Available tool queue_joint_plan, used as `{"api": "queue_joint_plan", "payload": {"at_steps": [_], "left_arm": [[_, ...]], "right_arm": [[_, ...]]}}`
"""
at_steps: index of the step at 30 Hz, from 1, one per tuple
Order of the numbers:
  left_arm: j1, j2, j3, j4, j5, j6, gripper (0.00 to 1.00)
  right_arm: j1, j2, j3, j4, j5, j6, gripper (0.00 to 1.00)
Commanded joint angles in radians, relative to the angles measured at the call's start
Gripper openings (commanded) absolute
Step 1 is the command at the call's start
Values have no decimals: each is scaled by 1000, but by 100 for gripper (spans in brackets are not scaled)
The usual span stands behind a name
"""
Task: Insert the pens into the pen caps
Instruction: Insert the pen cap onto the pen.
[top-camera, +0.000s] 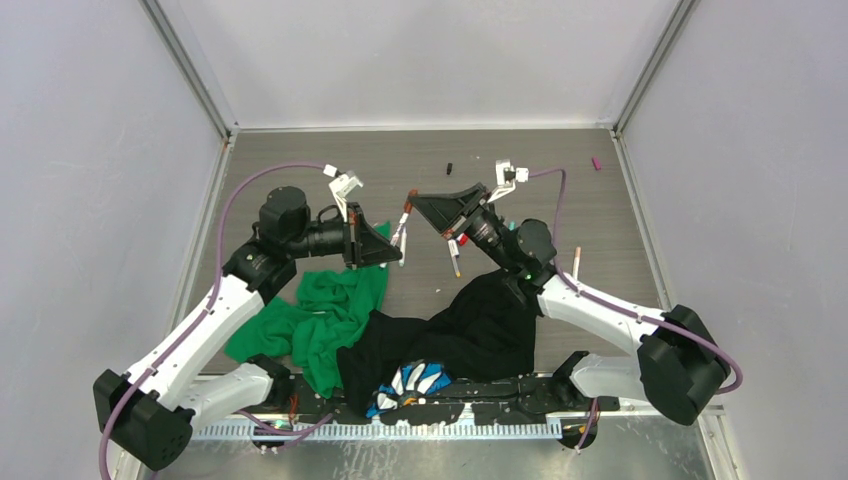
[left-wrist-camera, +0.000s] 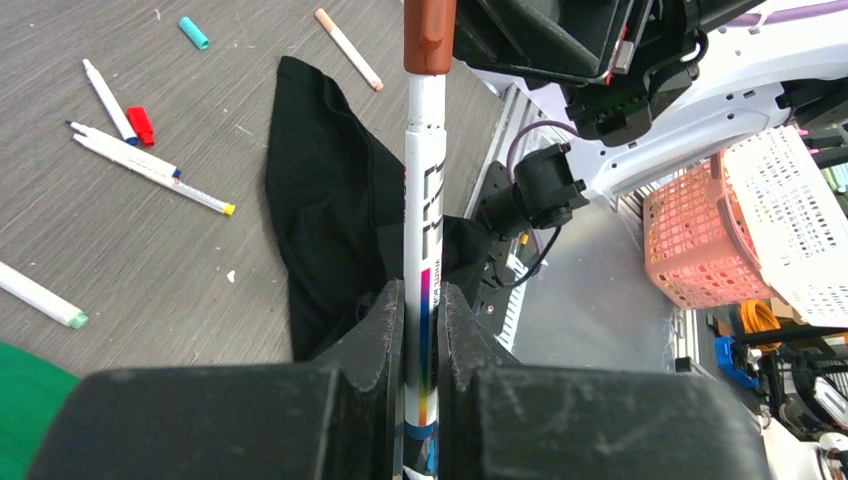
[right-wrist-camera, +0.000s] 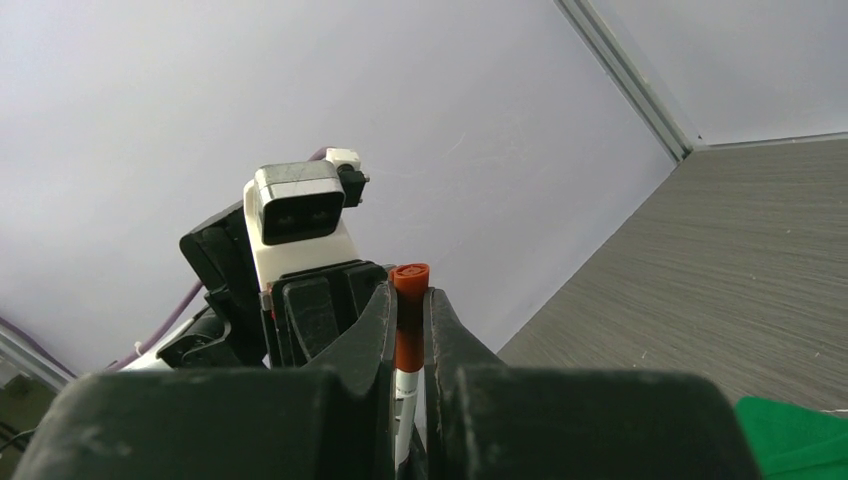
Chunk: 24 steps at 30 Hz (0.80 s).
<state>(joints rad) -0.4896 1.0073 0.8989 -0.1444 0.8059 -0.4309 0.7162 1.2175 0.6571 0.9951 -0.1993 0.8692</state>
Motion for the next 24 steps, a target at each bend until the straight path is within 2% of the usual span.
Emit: {"api": "queue_joint_plan", "payload": {"at_steps": [1,12,24], "left_arm": [[8,-30,15,130,-91,-12,0],[28,-56,-2,144,-154,-14,0],[62,-95,-15,192,-125,-20,0]], "right_arm": [[57,-12,-33,5,15,-22,1],[201,2,-110,-5,136,38,1],[294,14,-130,-185,6,17,0]]}}
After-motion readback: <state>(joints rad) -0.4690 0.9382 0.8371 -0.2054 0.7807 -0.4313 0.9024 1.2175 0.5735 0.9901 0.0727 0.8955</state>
